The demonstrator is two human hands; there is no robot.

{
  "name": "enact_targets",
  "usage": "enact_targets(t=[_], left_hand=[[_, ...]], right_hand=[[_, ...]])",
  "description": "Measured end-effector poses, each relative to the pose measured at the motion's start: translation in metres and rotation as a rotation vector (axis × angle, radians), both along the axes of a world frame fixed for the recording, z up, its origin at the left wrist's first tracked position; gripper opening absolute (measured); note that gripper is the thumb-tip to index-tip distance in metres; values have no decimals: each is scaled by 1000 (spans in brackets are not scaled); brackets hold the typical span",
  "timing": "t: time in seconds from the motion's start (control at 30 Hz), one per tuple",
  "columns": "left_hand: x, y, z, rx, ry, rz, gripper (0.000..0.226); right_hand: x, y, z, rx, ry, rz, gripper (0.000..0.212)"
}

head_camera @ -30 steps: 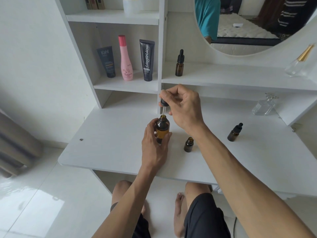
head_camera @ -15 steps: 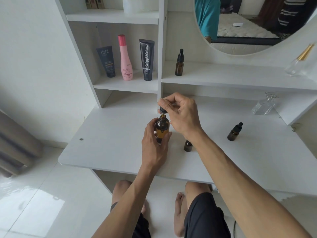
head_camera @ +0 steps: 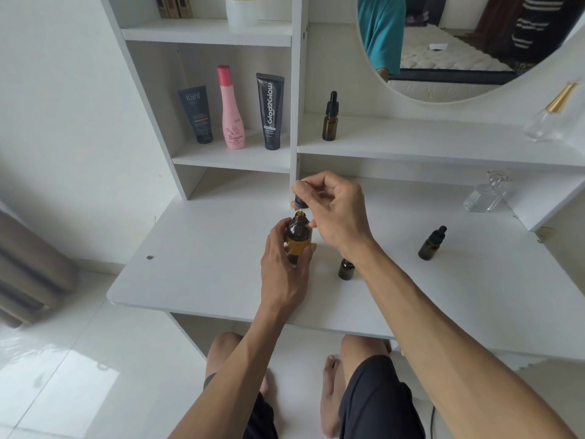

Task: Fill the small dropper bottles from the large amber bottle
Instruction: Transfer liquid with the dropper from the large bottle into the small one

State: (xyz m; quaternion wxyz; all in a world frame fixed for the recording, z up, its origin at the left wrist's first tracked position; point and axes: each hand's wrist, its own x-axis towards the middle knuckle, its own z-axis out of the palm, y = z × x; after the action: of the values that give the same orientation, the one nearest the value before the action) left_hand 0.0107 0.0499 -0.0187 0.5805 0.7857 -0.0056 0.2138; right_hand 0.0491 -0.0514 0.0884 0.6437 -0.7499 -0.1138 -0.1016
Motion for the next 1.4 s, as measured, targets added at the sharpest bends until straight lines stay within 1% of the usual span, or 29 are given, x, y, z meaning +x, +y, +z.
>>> enact_targets(t=[0.27, 0.53, 0.7, 0.87, 1.1, 1.4], left_hand=[[0, 0, 0, 8, -2, -1, 51], [-1, -1, 2, 16, 24, 14, 51], [-2, -1, 4, 25, 27, 17, 50], [-1, 0, 2, 24, 38, 20, 50], [-3, -1, 5, 17, 60, 22, 51], [-3, -2, 6, 22, 58, 25, 51]], right_hand=[[-5, -1, 11, 56, 10, -2, 17], [-5, -5, 31, 155, -56, -9, 12], [-7, -9, 44, 204, -112, -34, 16], [-12, -17, 53, 244, -135, -56, 14], [-22, -41, 48, 234, -108, -102, 15], [-40, -74, 23, 179, -24, -191, 7]])
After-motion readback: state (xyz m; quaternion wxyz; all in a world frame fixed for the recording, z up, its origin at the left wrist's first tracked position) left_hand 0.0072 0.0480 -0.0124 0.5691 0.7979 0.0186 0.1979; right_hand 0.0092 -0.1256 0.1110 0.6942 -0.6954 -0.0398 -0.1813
